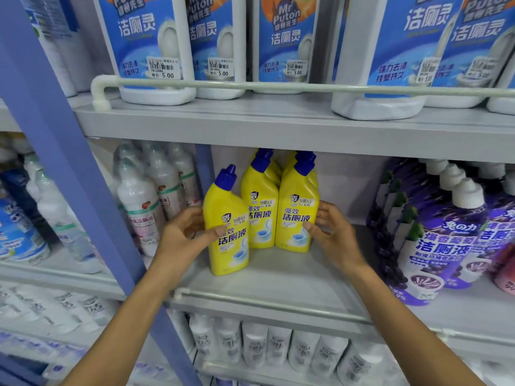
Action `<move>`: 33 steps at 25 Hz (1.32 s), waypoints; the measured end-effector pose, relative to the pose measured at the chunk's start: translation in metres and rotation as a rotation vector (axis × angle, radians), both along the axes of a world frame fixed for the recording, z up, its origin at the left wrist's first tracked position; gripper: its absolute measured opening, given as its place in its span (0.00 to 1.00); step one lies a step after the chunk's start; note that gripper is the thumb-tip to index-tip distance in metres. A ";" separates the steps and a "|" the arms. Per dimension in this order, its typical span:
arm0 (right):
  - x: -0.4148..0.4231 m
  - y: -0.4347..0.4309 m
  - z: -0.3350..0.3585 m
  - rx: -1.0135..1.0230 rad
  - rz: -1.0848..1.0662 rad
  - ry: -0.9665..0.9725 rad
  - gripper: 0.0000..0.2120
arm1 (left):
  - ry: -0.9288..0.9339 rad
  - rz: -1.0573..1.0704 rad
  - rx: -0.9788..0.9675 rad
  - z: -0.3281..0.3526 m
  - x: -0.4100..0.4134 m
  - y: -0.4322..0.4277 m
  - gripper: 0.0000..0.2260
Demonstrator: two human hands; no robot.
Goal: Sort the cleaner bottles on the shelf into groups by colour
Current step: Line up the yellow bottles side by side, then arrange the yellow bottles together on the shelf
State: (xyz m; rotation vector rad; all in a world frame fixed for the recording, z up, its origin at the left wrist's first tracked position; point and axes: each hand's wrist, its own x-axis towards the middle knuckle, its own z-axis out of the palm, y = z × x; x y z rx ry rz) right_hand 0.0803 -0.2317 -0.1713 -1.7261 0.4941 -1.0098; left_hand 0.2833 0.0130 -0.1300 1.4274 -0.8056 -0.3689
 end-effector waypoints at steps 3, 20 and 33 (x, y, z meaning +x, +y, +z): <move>-0.001 0.000 0.001 -0.007 -0.009 0.012 0.19 | -0.092 -0.076 0.081 -0.009 -0.001 -0.003 0.15; 0.000 -0.009 -0.001 0.071 -0.007 0.051 0.20 | 0.045 -0.091 0.098 -0.015 -0.021 -0.045 0.11; -0.025 0.007 0.007 0.086 -0.069 0.133 0.26 | 0.036 0.085 0.075 -0.021 -0.027 -0.042 0.18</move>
